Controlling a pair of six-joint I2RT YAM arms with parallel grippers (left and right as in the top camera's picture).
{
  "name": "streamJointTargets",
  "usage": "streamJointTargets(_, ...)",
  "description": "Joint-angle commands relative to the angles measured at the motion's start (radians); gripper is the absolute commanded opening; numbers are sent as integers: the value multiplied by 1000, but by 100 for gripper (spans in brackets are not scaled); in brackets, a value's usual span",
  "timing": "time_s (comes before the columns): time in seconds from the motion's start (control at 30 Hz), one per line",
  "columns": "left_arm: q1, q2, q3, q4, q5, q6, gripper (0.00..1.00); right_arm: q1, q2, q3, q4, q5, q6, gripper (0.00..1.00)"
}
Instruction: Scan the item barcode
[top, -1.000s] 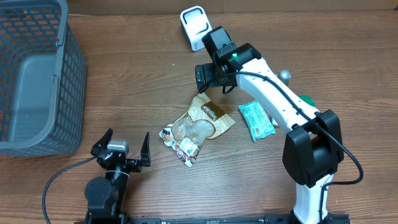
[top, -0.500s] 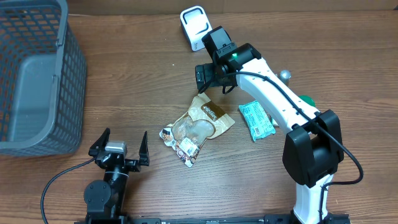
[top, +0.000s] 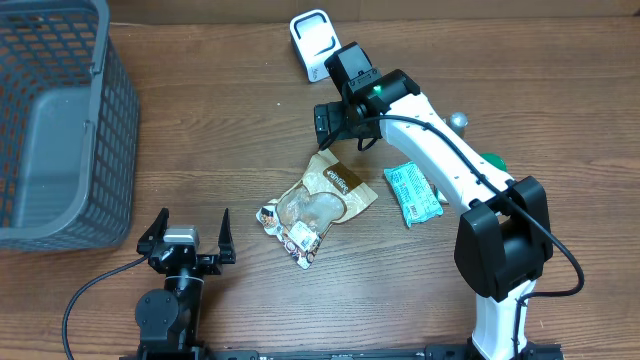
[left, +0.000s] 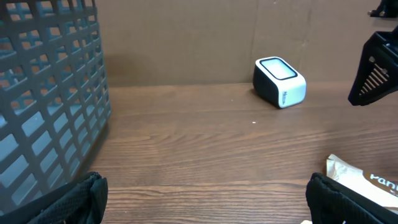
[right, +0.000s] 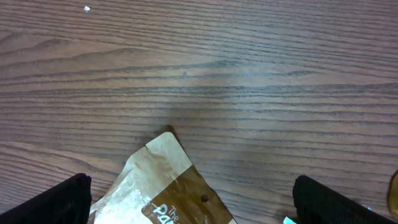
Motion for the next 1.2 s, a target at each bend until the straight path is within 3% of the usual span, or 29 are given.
streamJointTargets(0.0,-2,-13,-4,-4,-18,26,99,3,-16,-4,6,7,5,100)
streamJointTargets(1.17,-2,-13,-3,-1,8,26,99,3,-16,-4,6,7,5,100)
